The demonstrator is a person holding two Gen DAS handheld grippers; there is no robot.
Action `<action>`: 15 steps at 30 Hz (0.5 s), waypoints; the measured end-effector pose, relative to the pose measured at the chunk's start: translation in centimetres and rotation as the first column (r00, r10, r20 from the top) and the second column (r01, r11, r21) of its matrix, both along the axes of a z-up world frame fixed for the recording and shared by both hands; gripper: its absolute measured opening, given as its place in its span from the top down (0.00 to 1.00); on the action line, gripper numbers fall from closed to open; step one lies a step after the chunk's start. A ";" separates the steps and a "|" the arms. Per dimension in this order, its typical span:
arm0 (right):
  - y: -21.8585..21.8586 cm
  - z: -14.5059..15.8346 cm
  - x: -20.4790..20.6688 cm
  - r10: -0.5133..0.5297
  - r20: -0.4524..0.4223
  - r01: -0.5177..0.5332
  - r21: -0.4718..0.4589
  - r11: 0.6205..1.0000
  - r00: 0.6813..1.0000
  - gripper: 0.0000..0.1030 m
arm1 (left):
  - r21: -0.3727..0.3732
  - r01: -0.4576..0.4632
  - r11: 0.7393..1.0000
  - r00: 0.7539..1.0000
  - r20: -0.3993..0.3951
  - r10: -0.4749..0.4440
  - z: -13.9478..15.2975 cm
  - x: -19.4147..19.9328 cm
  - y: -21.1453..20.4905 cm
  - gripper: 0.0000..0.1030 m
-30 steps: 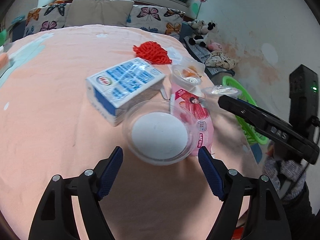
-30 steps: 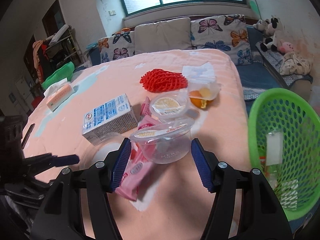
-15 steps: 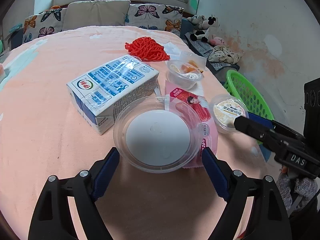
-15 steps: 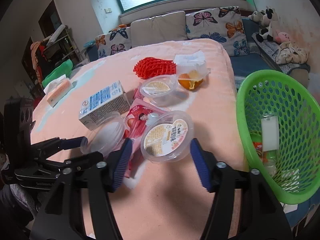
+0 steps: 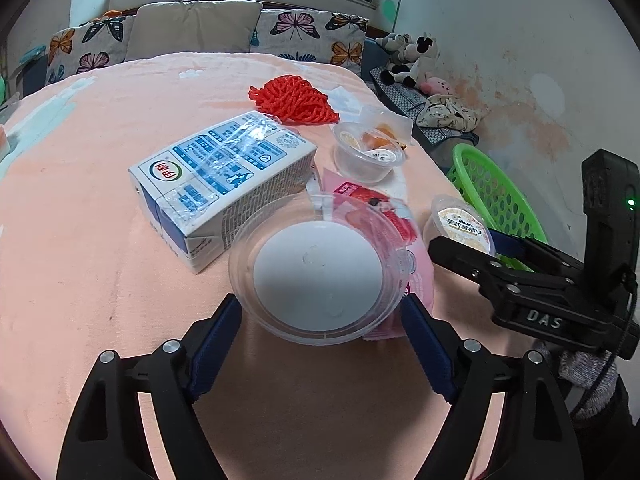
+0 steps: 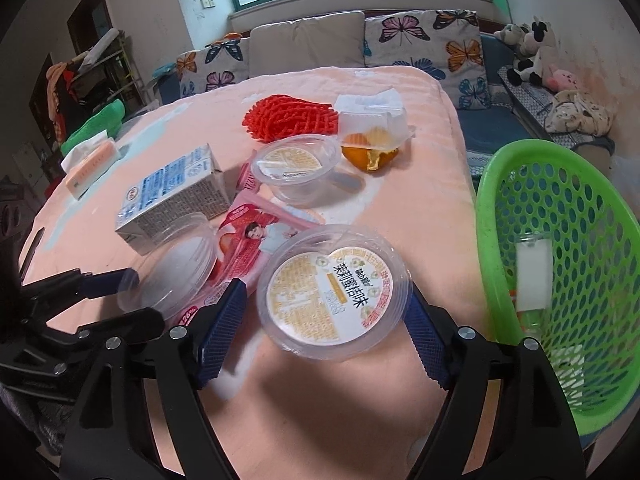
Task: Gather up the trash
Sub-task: 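Grasp the lidded plastic cup with the right gripper while the left gripper approaches the clear bowl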
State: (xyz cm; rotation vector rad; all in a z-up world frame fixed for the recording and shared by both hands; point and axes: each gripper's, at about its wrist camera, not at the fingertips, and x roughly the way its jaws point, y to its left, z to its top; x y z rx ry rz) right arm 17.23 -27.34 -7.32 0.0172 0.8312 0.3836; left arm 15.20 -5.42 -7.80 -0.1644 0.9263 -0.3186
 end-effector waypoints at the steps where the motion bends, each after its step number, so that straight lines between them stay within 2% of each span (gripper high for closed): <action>1: -0.1 0.0 0.1 -0.002 -0.003 0.002 0.000 1.000 1.000 0.36 | 0.005 -0.003 1.000 1.000 0.002 0.003 0.0 0.1 -0.1 0.22; 6: -0.6 0.1 -0.3 -0.003 -0.005 0.003 0.020 1.000 1.000 0.36 | 0.013 -0.004 1.000 1.000 0.007 0.004 -0.1 0.2 -0.7 0.22; 15: -2.7 2.0 -2.2 -0.037 0.035 0.036 0.037 0.999 0.999 0.36 | 0.003 0.017 1.000 0.999 0.050 -0.017 0.9 -0.6 -1.0 0.28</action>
